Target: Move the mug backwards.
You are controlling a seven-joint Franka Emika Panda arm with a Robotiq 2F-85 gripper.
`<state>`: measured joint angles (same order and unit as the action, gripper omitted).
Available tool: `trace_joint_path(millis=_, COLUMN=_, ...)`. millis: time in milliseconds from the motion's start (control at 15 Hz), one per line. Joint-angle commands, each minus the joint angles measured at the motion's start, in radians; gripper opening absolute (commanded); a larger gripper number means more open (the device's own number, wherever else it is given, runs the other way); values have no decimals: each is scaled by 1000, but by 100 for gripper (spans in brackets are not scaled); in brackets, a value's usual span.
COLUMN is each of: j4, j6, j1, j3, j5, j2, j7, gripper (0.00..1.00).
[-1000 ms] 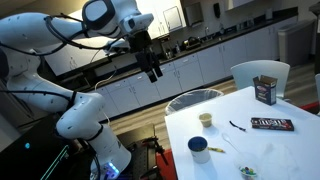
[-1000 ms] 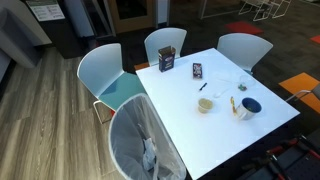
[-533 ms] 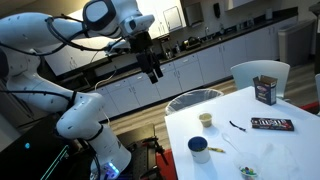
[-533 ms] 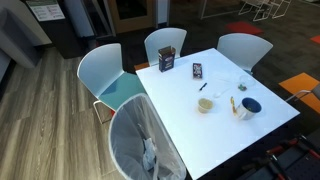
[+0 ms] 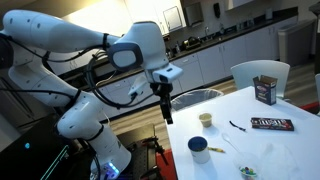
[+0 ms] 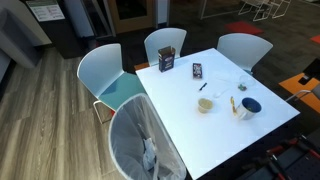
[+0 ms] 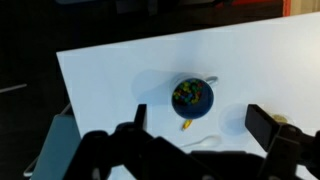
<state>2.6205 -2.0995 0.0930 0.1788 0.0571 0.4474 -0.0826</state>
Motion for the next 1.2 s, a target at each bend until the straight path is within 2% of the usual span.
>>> trace_joint_path(millis=0, j4=15, j6=-96, j1=31, j3=40, j5=-21, j2=-195, j7=-47, gripper=100)
trace_joint_path(millis=267, j4=-4, j6=-217, j1=42, j3=20, j5=-27, j2=-354, j7=32, gripper=100)
trace_joint_path(millis=333, j4=26, j6=-190, j1=50, j3=28, j5=-18, j2=-296, j7=-8, gripper=100)
trace_joint_path(millis=533, j4=5, j6=-213, j1=49, j3=17, j5=-16, j2=-360, j7=14, gripper=100)
trace_joint_path(millis=733, j4=20, j6=-282, j1=40, j3=12, j5=-63, j2=-385, j7=32, gripper=100)
trace_joint_path(millis=1133, j4=82, j6=-532, j1=41, j3=-4, j5=-72, j2=-471, j7=58, gripper=100)
